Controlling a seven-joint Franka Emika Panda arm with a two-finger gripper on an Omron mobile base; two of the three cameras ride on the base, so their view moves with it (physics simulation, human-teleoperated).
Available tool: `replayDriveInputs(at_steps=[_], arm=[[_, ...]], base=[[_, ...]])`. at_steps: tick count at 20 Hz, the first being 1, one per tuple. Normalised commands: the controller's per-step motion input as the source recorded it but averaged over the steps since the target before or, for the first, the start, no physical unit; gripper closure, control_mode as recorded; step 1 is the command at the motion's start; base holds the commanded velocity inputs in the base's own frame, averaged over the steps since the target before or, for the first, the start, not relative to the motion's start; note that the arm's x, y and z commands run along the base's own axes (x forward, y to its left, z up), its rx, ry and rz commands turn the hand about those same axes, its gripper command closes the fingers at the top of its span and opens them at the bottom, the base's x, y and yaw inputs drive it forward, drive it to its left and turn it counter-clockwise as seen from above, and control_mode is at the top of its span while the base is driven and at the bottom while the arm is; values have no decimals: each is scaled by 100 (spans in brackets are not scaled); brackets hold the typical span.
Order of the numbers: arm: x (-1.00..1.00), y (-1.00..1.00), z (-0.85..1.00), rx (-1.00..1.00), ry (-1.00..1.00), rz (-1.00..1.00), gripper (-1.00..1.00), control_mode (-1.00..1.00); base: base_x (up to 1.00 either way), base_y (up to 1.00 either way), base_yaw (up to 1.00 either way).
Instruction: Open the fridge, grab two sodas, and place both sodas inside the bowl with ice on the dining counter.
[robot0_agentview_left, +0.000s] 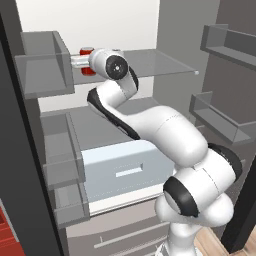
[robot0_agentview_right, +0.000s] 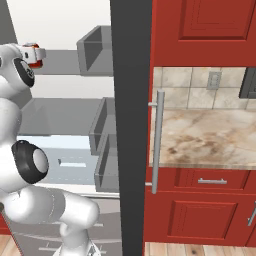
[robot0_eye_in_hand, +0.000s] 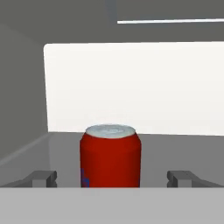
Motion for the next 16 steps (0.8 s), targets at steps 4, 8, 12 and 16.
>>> replayDriveInputs(at_steps=[4, 8, 12, 16], arm=[[26, 0, 0, 0, 4, 0, -100, -100], [20, 0, 0, 0, 3, 0, -100, -100], [15, 2, -7, -2, 1, 0, -100, -100], [10, 4, -8, -2, 1, 0, -100, -100]], base=[[0, 0, 0], [0, 0, 0], [0, 0, 0], [0, 0, 0]])
